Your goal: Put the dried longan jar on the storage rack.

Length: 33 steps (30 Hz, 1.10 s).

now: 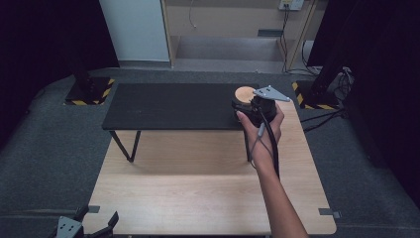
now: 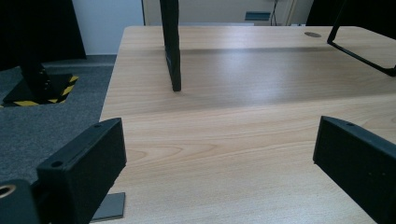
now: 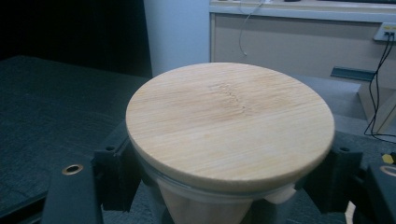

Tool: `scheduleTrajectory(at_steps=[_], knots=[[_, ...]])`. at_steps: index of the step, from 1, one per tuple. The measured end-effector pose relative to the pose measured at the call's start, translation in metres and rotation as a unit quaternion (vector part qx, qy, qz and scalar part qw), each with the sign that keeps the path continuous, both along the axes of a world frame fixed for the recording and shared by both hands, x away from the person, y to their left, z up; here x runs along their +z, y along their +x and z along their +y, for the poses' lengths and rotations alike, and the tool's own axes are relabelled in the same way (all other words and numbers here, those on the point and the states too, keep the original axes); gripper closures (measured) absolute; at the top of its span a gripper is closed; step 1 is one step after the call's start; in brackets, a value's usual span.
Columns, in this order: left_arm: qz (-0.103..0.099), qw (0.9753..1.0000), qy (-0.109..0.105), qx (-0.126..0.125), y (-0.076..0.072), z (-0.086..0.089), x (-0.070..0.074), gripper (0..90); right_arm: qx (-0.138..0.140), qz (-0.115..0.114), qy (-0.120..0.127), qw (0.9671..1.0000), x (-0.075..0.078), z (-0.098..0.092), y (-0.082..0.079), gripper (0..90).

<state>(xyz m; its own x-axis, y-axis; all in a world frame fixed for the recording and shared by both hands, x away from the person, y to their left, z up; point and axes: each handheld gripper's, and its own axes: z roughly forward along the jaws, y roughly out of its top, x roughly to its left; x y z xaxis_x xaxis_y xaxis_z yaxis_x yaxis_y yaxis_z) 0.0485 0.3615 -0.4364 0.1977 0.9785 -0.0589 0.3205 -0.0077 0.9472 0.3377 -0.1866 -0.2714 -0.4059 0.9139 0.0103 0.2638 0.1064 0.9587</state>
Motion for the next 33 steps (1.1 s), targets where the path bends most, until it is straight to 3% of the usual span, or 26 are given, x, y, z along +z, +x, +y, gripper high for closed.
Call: scheduleTrajectory(at_steps=[9,13,18,33], knots=[[0.001,1.0,-0.001,0.0,0.0,0.001,-0.001,1.2,-0.006,-0.006,-0.001,1.0,-0.003,0.001,0.002,24.4],[0.001,1.0,-0.002,0.001,0.0,0.001,-0.002,1.2,-0.011,-0.01,-0.001,0.9999,-0.005,0.003,0.002,10.1],[0.001,1.0,-0.002,0.0,0.0,0.001,-0.002,1.2,-0.013,-0.004,-0.008,0.9999,-0.007,0.006,0.002,0.7],[-0.001,1.0,-0.002,0.0,-0.001,0.0,-0.002,1.2,-0.013,-0.029,-0.006,0.9995,-0.01,0.001,-0.017,0.9]])
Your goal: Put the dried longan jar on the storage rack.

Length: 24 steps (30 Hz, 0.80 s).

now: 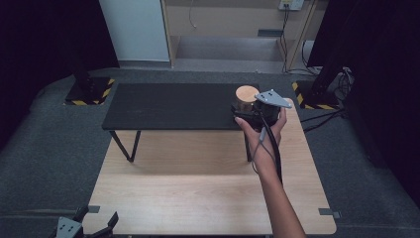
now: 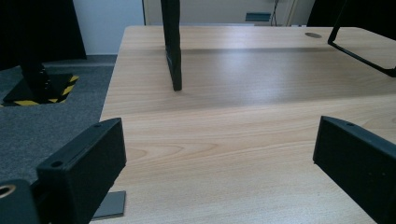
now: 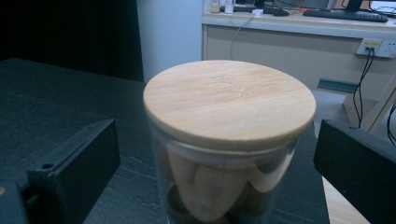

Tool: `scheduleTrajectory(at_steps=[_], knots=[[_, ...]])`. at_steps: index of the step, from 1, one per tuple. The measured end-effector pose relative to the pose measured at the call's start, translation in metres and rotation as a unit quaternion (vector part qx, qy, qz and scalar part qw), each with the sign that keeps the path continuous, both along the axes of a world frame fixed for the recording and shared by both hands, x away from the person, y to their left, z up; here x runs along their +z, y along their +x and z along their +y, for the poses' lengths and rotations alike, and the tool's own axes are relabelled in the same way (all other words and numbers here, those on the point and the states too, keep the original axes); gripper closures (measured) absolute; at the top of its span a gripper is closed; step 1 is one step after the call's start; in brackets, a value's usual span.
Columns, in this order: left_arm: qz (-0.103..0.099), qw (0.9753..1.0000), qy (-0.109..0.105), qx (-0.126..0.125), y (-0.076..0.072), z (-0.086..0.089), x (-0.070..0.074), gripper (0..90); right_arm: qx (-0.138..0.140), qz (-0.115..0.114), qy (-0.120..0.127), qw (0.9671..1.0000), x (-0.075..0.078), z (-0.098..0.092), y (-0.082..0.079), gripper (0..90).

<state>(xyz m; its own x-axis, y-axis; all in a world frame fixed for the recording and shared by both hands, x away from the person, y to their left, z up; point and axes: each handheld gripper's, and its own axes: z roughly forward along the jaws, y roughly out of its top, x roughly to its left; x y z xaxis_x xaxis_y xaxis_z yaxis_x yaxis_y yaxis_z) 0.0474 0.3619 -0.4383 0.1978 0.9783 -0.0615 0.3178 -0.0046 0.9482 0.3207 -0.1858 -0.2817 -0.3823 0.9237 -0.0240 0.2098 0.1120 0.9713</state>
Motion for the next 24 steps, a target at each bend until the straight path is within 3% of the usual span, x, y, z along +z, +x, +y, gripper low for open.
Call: scheduleTrajectory(at_steps=[13,24], knots=[[0.001,1.0,0.001,-0.002,0.0,-0.001,0.0,1.1,0.023,-0.013,0.002,0.9996,-0.004,-0.005,-0.019,0.9],[0.001,1.0,0.001,-0.004,0.001,-0.001,0.0,1.1,0.021,-0.022,-0.006,0.9995,-0.01,-0.004,-0.041,1.0]])
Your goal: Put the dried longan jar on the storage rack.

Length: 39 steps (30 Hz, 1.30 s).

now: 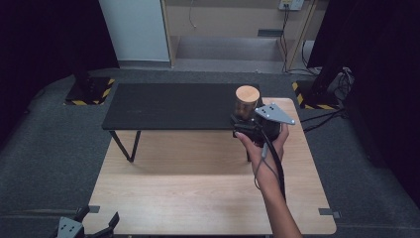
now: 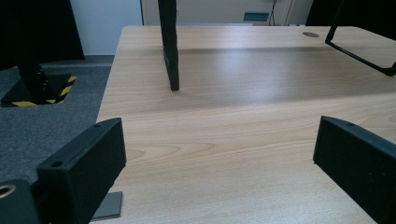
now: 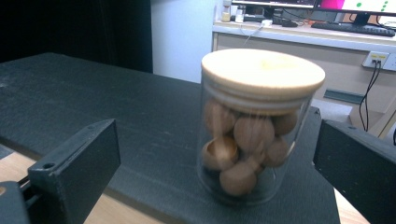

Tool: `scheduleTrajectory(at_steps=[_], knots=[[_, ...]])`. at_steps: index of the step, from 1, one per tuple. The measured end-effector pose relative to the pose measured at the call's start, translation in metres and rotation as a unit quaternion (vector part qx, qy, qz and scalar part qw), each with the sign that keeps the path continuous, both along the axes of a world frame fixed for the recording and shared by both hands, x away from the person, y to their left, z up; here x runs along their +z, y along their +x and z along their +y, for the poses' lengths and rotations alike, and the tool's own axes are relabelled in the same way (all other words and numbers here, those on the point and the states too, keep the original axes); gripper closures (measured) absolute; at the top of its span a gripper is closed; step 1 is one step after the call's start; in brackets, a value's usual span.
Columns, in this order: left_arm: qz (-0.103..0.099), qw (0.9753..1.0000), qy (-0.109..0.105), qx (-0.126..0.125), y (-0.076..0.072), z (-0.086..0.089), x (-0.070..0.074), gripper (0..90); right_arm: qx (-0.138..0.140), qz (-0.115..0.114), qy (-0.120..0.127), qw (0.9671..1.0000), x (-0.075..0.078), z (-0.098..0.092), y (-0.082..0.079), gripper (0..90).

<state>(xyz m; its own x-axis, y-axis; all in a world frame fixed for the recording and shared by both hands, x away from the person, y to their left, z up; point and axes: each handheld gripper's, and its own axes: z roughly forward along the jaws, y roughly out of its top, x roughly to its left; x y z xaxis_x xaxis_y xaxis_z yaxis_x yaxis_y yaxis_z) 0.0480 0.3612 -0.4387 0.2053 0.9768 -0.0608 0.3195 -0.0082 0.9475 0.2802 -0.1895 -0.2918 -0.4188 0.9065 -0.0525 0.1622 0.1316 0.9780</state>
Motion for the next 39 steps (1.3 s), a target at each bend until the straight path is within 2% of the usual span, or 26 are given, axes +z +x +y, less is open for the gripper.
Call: scheduleTrajectory(at_steps=[9,17,19,21,25,30,39], knots=[[0.0,1.0,-0.001,-0.002,0.0,-0.001,0.0,1.1,0.0,0.0,0.006,1.0,-0.011,-0.006,-0.016,1.0],[0.002,1.0,0.002,-0.007,0.001,-0.001,0.0,1.1,-0.001,0.008,0.012,0.9999,-0.031,-0.017,-0.032,1.0],[0.002,1.0,0.002,-0.006,0.001,-0.002,0.0,1.1,-0.003,0.009,0.014,0.9999,-0.038,-0.02,-0.038,1.0],[0.002,1.0,0.002,-0.006,0.001,-0.002,0.0,1.1,-0.013,0.001,-0.003,0.9999,-0.045,-0.02,-0.047,1.0],[0.004,1.0,0.004,-0.006,0.004,-0.003,-0.001,1.1,-0.011,-0.002,-0.008,0.9999,-0.06,-0.023,-0.061,1.3],[0.005,0.9999,0.005,-0.01,0.007,-0.004,-0.001,1.1,-0.004,-0.007,0.002,1.0,-0.084,-0.031,-0.081,1.5],[0.008,0.9999,0.006,-0.013,0.01,-0.006,-0.001,1.1,-0.01,-0.008,0.006,0.9999,-0.114,-0.04,-0.11,1.5]])
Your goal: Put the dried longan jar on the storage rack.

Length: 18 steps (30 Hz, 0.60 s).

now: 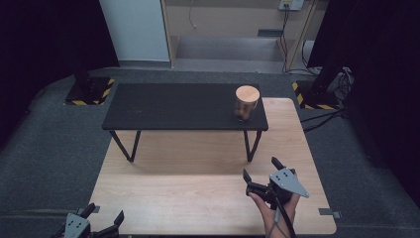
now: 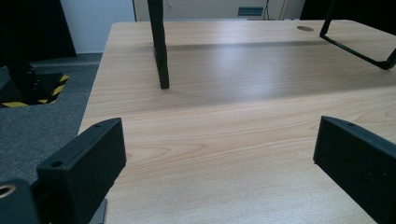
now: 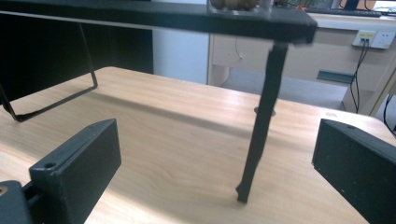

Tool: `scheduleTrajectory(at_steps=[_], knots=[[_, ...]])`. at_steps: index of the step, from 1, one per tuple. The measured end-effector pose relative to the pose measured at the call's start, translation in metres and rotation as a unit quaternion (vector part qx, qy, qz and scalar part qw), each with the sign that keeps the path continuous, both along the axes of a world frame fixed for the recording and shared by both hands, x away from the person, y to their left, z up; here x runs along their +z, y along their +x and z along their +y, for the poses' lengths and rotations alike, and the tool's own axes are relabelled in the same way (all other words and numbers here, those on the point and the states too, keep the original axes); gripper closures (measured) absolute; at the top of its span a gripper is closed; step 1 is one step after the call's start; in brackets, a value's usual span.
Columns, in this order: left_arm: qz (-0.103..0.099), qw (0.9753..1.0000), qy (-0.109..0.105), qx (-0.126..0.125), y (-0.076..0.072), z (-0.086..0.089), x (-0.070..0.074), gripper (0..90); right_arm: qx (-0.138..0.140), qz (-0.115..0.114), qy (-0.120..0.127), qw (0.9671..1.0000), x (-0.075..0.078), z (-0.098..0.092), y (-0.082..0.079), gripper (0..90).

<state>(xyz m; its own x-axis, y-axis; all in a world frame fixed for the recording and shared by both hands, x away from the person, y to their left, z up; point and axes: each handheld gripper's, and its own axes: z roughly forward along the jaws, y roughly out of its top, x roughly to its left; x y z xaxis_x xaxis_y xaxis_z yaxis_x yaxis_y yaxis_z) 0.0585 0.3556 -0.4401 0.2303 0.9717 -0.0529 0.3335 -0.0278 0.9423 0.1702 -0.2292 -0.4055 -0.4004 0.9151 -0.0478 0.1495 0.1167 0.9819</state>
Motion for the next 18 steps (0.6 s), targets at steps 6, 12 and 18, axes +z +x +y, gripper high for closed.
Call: scheduleTrajectory(at_steps=[6,12,18], knots=[[0.0,1.0,0.0,0.0,0.001,-0.001,-0.001,1.0,-0.014,0.001,-0.001,0.9999,-0.017,-0.005,-0.015,1.5],[0.0,1.0,0.001,0.0,0.001,-0.002,-0.001,1.1,-0.019,0.005,0.006,0.9998,-0.027,-0.011,-0.024,1.4],[-0.001,1.0,-0.001,-0.003,0.002,-0.004,-0.002,1.1,-0.031,0.007,0.014,0.9994,-0.033,-0.015,-0.031,1.5]])
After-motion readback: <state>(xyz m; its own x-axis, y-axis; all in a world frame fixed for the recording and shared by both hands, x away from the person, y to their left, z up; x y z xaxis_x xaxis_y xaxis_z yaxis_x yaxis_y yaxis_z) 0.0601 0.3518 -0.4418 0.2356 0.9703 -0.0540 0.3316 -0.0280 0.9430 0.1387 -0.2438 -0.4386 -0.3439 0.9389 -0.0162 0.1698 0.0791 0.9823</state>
